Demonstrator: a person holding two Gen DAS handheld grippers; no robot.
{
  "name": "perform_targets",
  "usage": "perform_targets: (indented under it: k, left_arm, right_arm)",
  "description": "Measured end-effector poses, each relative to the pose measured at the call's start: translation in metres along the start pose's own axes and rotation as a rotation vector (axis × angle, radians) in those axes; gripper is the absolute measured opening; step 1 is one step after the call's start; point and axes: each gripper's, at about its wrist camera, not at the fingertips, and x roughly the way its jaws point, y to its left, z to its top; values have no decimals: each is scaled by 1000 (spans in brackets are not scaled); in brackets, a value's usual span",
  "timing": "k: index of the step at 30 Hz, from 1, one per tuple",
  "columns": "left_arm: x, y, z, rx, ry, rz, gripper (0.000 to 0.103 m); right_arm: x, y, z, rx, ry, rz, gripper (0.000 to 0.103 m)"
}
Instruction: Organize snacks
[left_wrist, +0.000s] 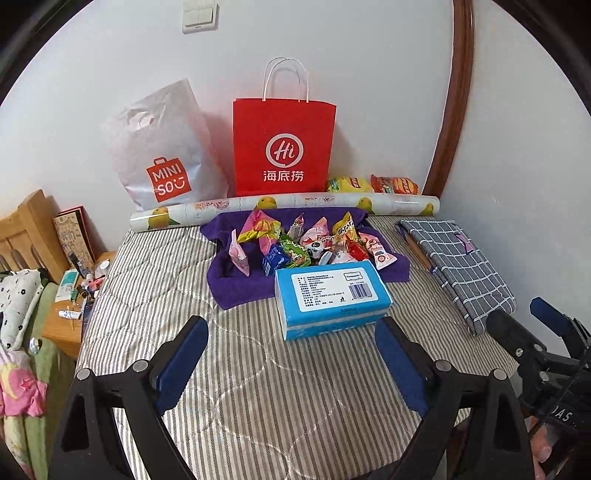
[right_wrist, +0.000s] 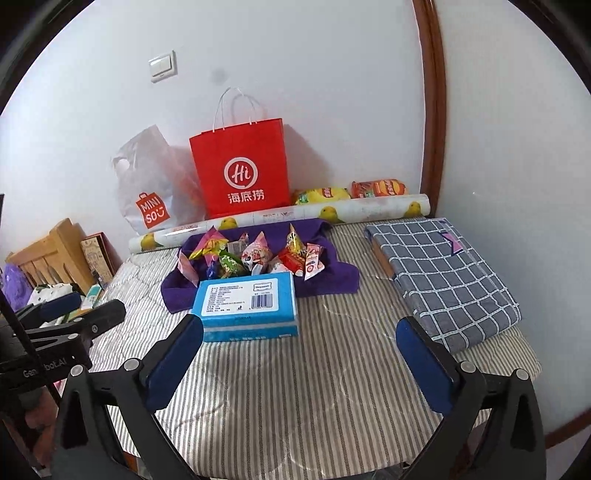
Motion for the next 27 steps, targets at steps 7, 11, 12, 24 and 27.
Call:
perform_targets:
  k: [7,11,12,24,27]
  left_arm:
    - [-7,-5,-1,2,-11,10,92]
    - [-8,-7,-1,0,-12,7,92]
    - [-9,-7,-1,-1,-13,7,92]
    - [-9,-10,-2,-4,-8,7,92]
    - [-9,-11,-2,-4,-7,8,92]
  right_arm:
    - [-2,-2,-3,11,10,-7,103]
    - [-4,-3,-3,14,7,-9,103]
    - [-4,-3,-3,14,5,-10,103]
    - [-6,-4,-3,18,1,-22,103]
    - [-6,-4,-3,19,-1,-20,103]
